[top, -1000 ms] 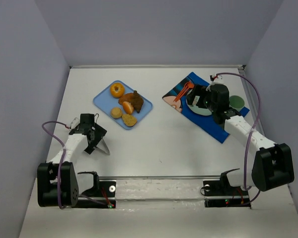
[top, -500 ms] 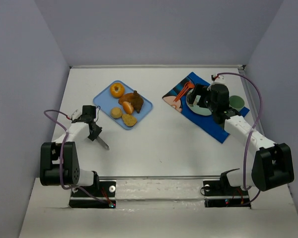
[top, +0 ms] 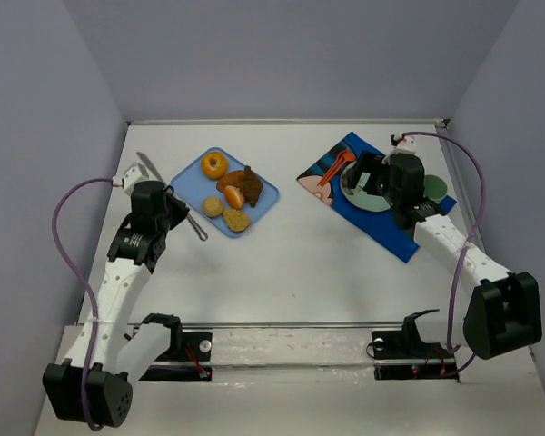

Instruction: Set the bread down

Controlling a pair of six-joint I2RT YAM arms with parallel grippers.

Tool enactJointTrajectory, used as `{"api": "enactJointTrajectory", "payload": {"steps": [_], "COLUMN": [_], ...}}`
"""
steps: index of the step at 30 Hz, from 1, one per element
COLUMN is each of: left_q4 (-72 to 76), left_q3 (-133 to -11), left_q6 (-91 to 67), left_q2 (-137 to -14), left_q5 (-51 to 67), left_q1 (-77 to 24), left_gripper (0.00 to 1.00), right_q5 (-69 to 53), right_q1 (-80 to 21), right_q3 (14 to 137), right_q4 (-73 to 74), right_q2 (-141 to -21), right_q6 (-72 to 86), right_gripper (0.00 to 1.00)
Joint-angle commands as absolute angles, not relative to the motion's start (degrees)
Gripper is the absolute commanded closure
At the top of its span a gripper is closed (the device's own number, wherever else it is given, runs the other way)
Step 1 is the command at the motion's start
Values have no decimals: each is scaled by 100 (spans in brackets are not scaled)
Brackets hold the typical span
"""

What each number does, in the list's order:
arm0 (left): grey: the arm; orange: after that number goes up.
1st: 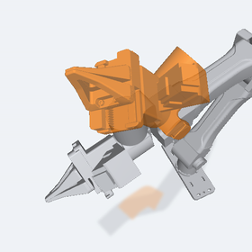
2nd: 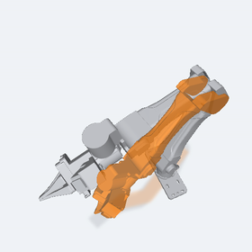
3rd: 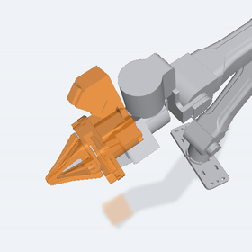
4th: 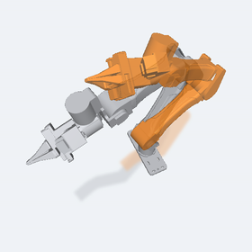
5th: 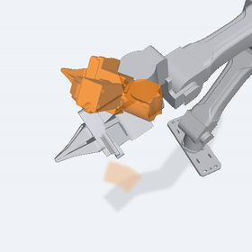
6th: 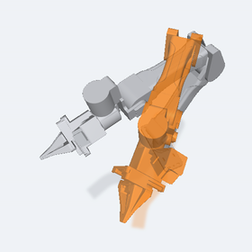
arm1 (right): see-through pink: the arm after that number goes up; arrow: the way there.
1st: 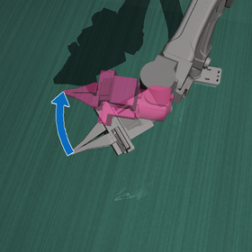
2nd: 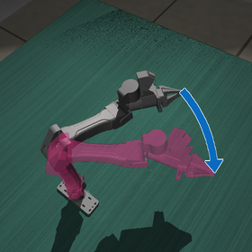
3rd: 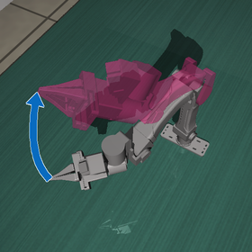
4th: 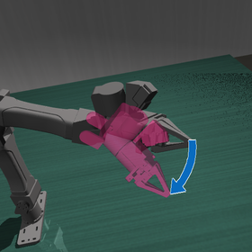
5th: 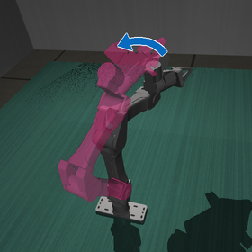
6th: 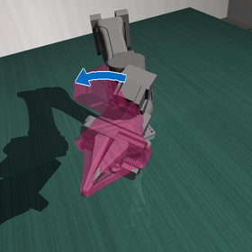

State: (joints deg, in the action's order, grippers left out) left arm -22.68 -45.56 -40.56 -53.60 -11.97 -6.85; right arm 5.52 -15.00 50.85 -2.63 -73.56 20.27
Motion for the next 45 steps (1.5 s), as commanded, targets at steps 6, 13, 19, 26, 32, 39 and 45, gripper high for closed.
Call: {"api": "enactJointTrajectory", "payload": {"steps": [6,13,19,26,32,39,45], "left_q4": [-606,-826,-1248,-1863,-2363,-2531,-2496], "left_q3": [-5834,-6705,-6917,-7074,-7347,-7576,-7690], "left_q6": [-2146,-1459,-1538,-1757,-1907,-1890,-1802], "left_q2": [-6326,-7417,-7524,-7681,-8076,-8630,-9061], "left_q5": [702,537,35,-1097,-2055,-2251,-2048], "left_q1": [-2811,-3393,-3401,-3401,-3401,-3393,-3323], "left_gripper": [76,59,49,44,40,27,26], "right_q5": [272,281,360,369,422,431,448], "right_q1": [-1468,-1468,-1468,-1468,-1468,-1468,-1468], "right_q3": [4984,4685,4623,4623,4614,4623,4632], "right_q4": [-536,-475,-448,-439,-439,-439,-439], "right_q2": [-6594,-5915,-5783,-5871,-5862,-5932,-5977], "right_q6": [1855,1767,1732,1740,1740,1749,1749], "right_gripper": [0,0,0,0,0,0,0]}}
